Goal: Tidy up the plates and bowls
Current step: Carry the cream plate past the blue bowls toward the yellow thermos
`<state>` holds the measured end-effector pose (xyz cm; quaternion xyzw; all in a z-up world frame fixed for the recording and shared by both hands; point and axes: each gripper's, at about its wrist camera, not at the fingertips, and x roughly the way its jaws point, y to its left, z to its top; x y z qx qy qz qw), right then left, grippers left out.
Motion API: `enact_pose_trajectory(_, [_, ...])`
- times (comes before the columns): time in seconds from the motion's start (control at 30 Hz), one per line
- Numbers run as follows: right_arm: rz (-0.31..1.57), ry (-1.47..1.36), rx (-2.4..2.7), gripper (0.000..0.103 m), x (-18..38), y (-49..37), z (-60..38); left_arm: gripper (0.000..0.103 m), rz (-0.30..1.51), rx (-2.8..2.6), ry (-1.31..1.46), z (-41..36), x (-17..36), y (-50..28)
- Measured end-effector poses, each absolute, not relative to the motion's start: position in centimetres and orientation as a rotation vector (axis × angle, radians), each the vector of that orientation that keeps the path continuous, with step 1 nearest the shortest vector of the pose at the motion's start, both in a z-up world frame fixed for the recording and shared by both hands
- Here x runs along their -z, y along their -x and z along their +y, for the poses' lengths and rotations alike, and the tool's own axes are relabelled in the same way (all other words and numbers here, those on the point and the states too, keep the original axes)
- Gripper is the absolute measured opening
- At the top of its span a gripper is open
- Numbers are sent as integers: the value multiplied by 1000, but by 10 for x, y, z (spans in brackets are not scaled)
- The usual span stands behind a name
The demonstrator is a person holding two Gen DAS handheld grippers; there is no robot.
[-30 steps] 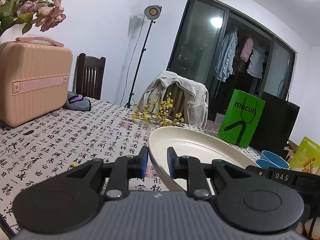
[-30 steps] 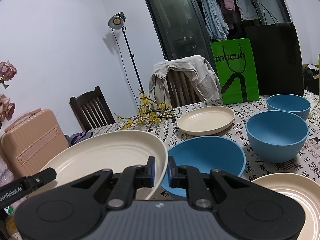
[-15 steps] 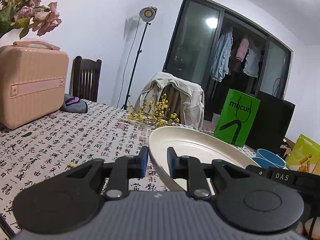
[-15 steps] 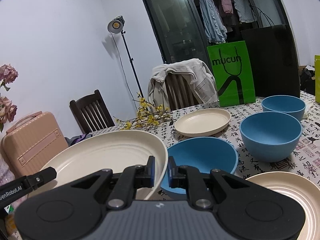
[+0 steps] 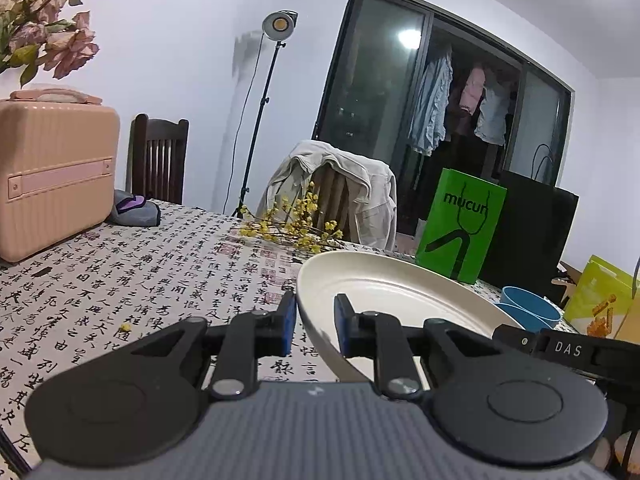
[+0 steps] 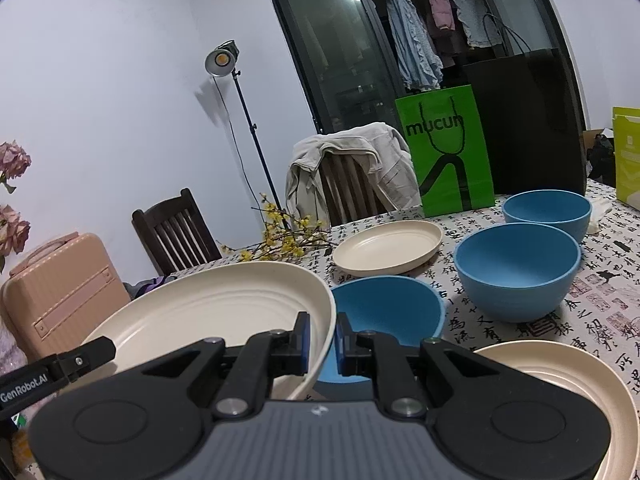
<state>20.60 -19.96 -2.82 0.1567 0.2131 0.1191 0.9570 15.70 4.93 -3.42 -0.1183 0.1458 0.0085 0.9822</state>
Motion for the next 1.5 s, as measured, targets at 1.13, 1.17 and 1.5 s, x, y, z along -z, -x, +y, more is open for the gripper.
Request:
enact_pose_trajectory(1.13, [403, -365, -184, 13, 39, -187, -264, 20, 313, 48, 172, -8, 36, -159])
enact_pose_trajectory(1.17, [402, -365, -182, 13, 39, -186, -266, 20, 314, 51, 169, -11, 36, -159])
enact_pose_trajectory(1.5, [394, -376, -157, 13, 43, -180, -284, 21, 319, 75, 143, -33, 37, -158])
